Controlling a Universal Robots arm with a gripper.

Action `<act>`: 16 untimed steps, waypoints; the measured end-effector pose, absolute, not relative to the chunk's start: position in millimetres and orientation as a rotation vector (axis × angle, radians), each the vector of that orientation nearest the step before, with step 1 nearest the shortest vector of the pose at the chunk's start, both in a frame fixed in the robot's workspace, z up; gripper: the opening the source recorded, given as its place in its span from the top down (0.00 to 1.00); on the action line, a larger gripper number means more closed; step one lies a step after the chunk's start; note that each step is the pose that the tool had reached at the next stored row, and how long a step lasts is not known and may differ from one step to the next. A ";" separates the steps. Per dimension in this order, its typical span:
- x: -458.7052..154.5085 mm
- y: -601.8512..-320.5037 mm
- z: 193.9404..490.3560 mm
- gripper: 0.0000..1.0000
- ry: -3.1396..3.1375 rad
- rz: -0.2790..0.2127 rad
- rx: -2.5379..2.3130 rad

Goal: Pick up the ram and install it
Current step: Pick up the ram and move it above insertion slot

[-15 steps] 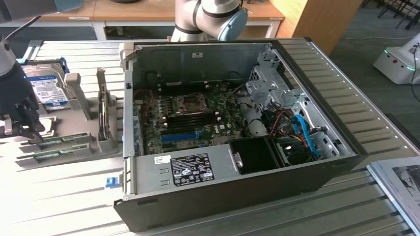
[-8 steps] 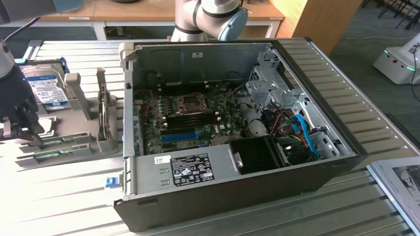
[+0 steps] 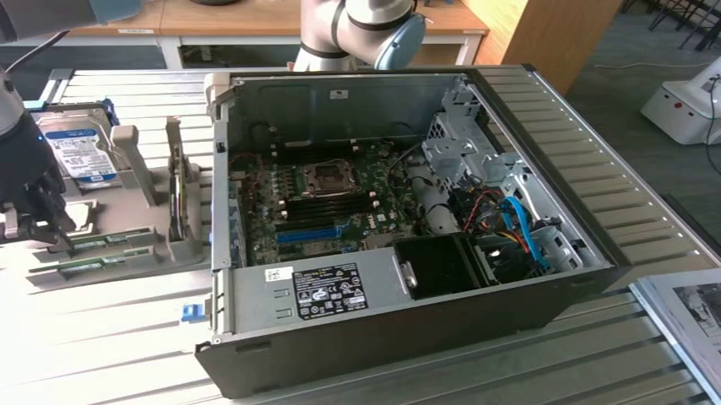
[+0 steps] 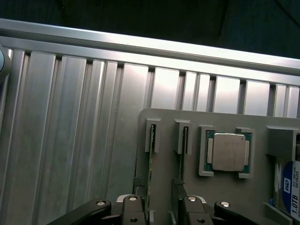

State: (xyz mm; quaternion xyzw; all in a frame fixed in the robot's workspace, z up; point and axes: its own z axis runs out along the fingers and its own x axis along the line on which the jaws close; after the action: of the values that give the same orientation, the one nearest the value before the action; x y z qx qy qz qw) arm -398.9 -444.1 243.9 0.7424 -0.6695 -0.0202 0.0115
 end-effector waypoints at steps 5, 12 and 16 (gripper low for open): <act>-398.9 -444.3 241.2 0.64 -2.088 -0.063 2.315; -398.9 -445.1 236.5 0.64 -2.088 -0.063 2.315; -398.9 -445.5 232.9 0.64 -2.088 -0.063 2.315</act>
State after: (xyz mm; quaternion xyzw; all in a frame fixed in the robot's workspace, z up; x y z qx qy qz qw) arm -398.9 -445.5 232.9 0.7424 -0.6695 -0.0202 0.0116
